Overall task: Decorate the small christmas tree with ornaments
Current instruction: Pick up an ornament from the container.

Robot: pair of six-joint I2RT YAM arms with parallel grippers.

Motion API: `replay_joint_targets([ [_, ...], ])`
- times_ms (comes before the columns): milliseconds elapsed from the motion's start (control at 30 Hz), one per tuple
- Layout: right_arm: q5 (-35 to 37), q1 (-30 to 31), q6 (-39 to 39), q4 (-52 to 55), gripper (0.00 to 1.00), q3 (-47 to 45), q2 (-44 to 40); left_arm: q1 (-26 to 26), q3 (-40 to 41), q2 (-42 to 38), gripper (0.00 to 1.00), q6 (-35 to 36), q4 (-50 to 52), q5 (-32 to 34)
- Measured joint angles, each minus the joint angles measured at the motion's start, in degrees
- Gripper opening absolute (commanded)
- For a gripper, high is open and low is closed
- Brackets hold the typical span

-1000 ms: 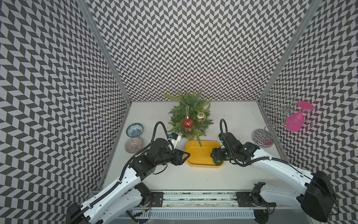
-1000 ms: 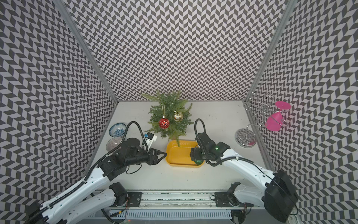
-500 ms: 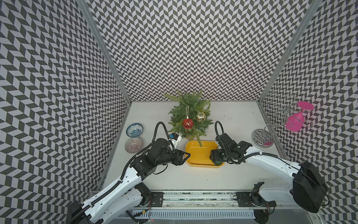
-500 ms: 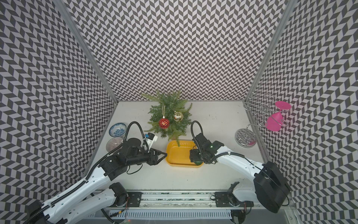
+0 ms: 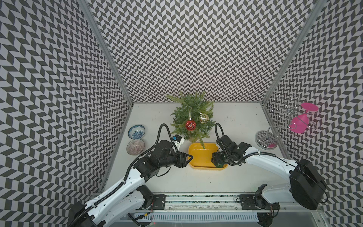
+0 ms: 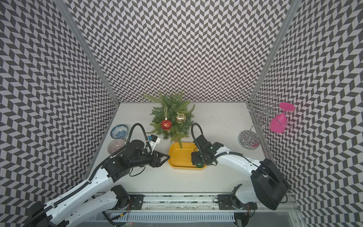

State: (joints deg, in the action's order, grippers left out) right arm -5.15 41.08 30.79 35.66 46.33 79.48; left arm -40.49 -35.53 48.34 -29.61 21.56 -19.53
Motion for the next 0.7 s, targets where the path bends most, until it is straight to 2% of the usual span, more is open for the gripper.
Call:
replay_joint_targets([
  [700, -1.5, 2.3, -0.8, -2.5, 0.66, 0.0, 4.7, 0.0, 0.0, 0.7, 0.60, 0.2, -0.5, 0.4],
])
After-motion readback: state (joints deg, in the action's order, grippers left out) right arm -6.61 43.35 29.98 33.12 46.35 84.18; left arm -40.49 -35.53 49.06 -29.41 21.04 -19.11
